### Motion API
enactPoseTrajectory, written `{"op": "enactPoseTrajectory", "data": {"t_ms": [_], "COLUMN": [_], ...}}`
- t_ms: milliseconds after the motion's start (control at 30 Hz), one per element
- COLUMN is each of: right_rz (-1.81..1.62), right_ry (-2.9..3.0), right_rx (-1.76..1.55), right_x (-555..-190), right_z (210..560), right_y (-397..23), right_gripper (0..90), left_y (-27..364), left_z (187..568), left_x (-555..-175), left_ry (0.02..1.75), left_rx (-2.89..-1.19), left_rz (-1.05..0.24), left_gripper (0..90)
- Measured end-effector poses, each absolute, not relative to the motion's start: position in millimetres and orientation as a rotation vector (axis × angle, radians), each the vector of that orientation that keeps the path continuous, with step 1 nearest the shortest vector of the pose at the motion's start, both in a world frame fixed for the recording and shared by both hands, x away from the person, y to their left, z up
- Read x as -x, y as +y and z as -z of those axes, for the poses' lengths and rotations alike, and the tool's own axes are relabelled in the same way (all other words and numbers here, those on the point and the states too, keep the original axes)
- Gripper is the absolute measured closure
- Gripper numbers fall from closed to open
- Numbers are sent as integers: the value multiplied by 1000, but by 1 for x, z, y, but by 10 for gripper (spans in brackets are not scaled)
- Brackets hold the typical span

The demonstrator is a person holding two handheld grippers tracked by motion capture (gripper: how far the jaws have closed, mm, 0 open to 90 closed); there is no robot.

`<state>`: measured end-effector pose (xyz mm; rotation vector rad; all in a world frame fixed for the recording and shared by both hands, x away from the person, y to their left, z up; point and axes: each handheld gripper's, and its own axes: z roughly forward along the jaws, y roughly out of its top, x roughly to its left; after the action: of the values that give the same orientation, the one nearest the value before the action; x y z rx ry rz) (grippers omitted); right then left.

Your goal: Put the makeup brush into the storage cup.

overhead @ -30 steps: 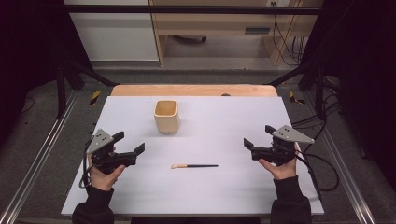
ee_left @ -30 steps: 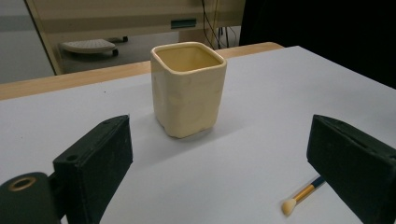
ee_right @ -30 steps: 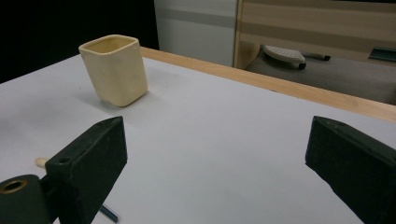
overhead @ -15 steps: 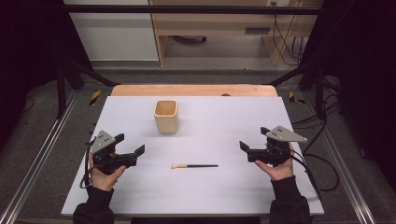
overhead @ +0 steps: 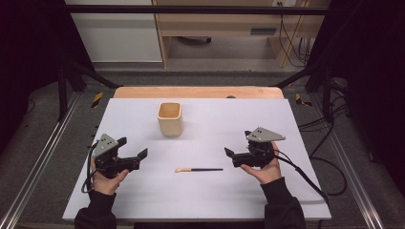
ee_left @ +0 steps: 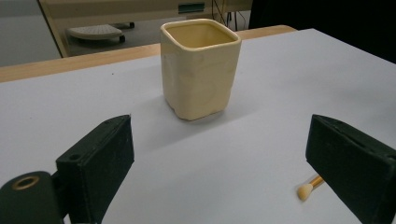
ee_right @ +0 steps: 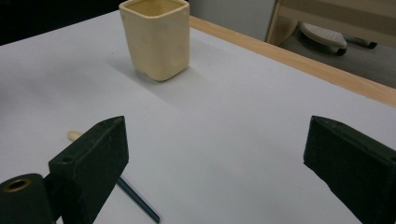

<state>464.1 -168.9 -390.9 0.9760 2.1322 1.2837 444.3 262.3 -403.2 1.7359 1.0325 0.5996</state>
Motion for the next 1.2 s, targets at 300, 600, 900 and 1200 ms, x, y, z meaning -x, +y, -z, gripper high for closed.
{"op": "enactPoseTrajectory", "data": {"t_ms": [300, 600, 900, 1200], "right_rz": [-1269, -1214, -1187, -1153], "right_ry": [2207, 2326, 2397, 2482], "right_rx": [-946, -864, -837, -828], "right_x": [-469, -472, -476, -480], "right_z": [396, 407, 419, 435], "right_y": [-147, -111, -96, -85], "right_gripper": [95, 137, 190, 286], "left_y": [261, 260, 260, 259], "left_z": [404, 406, 406, 407], "left_x": [-444, -445, -445, -445], "left_ry": [1030, 1023, 1025, 1023], "left_rx": [-1751, -1771, -1775, -1782], "left_rz": [-598, -595, -598, -602], "left_gripper": [74, 78, 77, 77]}}
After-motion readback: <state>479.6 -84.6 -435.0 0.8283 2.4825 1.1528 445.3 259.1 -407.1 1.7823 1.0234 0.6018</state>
